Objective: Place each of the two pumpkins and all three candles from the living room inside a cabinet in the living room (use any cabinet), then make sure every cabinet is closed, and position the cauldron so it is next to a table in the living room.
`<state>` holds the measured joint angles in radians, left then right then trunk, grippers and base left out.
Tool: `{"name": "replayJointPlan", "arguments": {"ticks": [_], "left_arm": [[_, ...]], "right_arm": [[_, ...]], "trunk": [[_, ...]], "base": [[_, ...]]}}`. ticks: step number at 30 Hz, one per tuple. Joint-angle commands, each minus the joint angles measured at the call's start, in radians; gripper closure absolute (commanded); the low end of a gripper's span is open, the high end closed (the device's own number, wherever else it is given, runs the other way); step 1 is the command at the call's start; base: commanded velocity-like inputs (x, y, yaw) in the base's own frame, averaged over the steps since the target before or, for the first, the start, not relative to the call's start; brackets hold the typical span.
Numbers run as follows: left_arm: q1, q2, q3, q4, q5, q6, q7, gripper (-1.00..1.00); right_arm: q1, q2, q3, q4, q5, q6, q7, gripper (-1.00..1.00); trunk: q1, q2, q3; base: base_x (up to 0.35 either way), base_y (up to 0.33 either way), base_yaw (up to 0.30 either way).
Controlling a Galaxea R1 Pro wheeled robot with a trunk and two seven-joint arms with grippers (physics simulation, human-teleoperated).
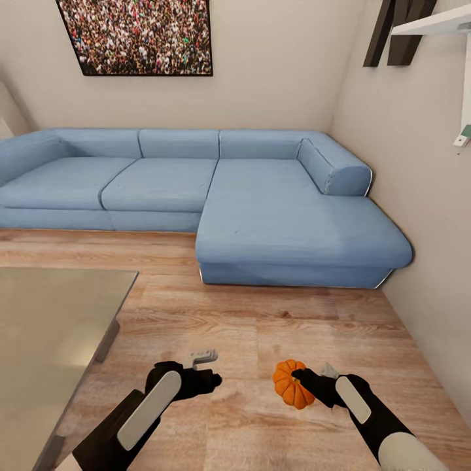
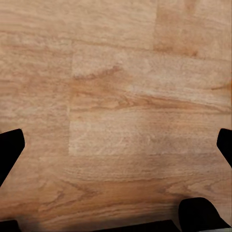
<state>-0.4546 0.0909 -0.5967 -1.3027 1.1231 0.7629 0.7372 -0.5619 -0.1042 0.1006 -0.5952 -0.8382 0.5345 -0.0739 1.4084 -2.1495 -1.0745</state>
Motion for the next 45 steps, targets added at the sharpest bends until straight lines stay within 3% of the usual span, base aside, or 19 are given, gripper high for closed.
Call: {"name": "replayJointPlan", "arguments": {"ticks": [1,8,23,32,40,45], "left_arm": [[-0.001,0.003,-0.003,-0.001,0.01,0.0,0.011,-1.0],[-0.001,0.019,0.013,0.002,0.01,0.024,0.013,-1.0],[-0.001,0.014,0.0,0.005,0.015,0.027,0.013,-1.0],[-0.001,0.01,0.006,0.026,0.013,0.064,0.013,-1.0],[-0.001,0.009,0.0,0.026,0.012,0.066,0.012,-1.0],[-0.001,0.01,-0.002,0.025,0.013,0.067,0.012,-1.0]], "right_arm": [[-0.002,-0.001,0.006,-0.002,-0.011,0.0,-0.006,1.0],[-0.007,-0.002,0.002,-0.001,-0.012,0.007,-0.003,1.0],[-0.008,-0.001,-0.005,-0.001,-0.014,0.01,-0.004,1.0],[-0.008,0.0,-0.007,-0.003,-0.01,0.01,-0.007,1.0],[-0.008,0.0,-0.006,-0.003,-0.01,0.008,-0.008,1.0],[-0.008,0.001,-0.006,-0.003,-0.01,0.007,-0.007,1.0]], "trunk": [[0.0,0.0,-0.001],[-0.027,0.049,0.021],[-0.084,0.154,0.068],[-0.119,0.217,0.096],[-0.15,0.273,0.132],[-0.15,0.273,0.14]], "base": [[0.0,0.0,0.0],[0.0,0.0,0.0],[0.0,0.0,0.0],[0.0,0.0,0.0],[0.0,0.0,0.0],[0.0,0.0,0.0]]}}
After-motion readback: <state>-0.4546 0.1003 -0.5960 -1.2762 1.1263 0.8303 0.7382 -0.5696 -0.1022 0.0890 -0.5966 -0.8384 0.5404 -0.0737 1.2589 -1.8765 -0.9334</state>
